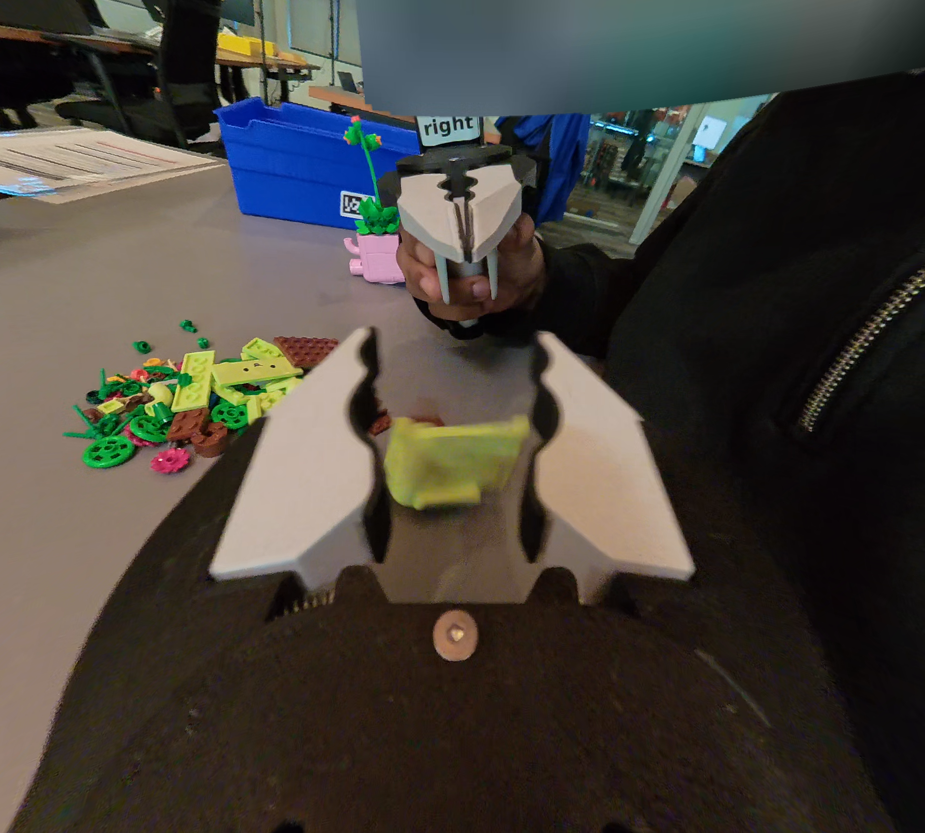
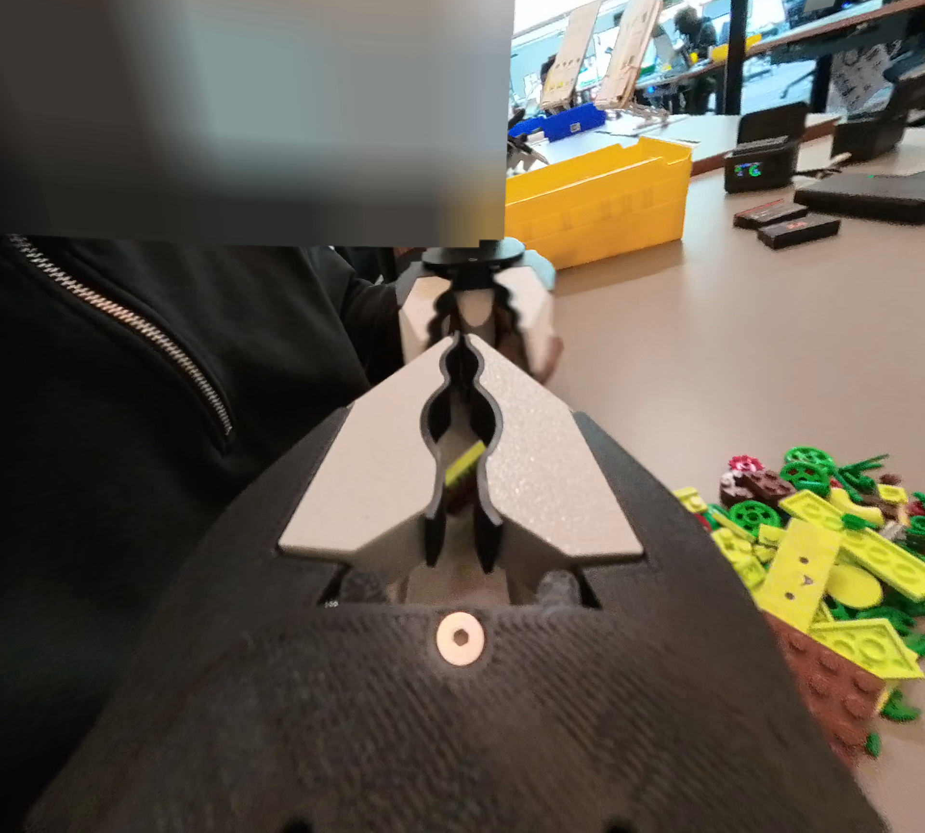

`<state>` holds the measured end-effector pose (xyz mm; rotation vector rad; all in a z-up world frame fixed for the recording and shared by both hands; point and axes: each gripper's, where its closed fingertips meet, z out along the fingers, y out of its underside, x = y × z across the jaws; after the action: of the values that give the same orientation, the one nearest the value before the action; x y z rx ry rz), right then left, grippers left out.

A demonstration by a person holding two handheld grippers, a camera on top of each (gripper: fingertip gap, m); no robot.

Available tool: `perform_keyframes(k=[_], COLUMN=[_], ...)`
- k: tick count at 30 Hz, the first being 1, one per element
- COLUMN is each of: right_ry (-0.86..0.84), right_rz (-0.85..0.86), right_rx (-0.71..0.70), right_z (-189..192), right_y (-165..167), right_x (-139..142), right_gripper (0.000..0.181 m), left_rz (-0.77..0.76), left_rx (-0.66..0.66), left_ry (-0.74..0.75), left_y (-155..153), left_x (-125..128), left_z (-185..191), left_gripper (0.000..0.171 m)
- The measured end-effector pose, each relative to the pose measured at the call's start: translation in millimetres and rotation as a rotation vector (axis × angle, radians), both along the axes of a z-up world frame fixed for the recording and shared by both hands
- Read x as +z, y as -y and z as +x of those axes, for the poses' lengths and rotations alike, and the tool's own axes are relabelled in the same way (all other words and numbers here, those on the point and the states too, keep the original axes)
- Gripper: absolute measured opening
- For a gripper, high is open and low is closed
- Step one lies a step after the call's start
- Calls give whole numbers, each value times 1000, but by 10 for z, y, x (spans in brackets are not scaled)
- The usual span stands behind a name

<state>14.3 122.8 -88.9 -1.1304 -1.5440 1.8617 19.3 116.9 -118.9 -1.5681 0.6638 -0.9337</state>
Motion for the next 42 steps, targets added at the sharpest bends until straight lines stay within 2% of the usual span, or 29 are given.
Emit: perform_keyframes(k=[1,2,5,9,12,14,17,19,22,24,26,30,33,36,38,39,40,42], right_ry=[14,29,51,30,100,180,314,354,361,366,381,434,448,506,485,470,456,400], right_rz=[-2,7,53,50,58,120,310,379,376,405,444,539,556,661,738,782,835,933], right_rx=[-12,-30,-92,-123,-28,56,138,172,197,123,-24,-269,-305,-298,-297,-302,-305,-314], right_z=[-17,-41,-84,-65,-69,-78,-72,-55,-49,-104,-188,-247,-294,-329,-360,-367,-366,-374], right_y=[-20,-40,-125,-197,-6,210,440,523,582,452,179,-322,-375,-368,-325,-312,-305,-286], right_x=[-29,-67,-133,-92,-201,-375,-755,-896,-925,-940,-957,-1028,-1071,-1229,-1237,-1227,-1224,-1182], right_gripper=[0,0,0,2,35,56,63,63,62,54,44,44,55,53,37,19,8,7], left_rz=[7,10,51,66,93,103,90,73,73,66,44,-6,-56,-90,-140,-172,-215,-323], left_rx=[31,80,150,184,273,325,351,356,368,360,353,351,337,321,317,320,328,336], left_ry=[-19,-51,-145,-87,-114,-106,-55,-49,-75,-95,-127,-222,-280,-299,-303,-302,-296,-268], left_y=[-31,-91,-155,-171,-248,-293,-322,-340,-352,-349,-356,-381,-382,-364,-365,-370,-380,-392], left_x=[-13,-38,-65,80,114,145,175,154,122,87,15,-180,-299,-355,-409,-444,-485,-581], left_z=[-11,-43,-175,-328,-498,-604,-676,-689,-686,-657,-629,-578,-526,-492,-489,-496,-513,-553], left_gripper=[27,16,24,34,33,31,30,30,29,29,29,31,35,38,48,55,66,81])
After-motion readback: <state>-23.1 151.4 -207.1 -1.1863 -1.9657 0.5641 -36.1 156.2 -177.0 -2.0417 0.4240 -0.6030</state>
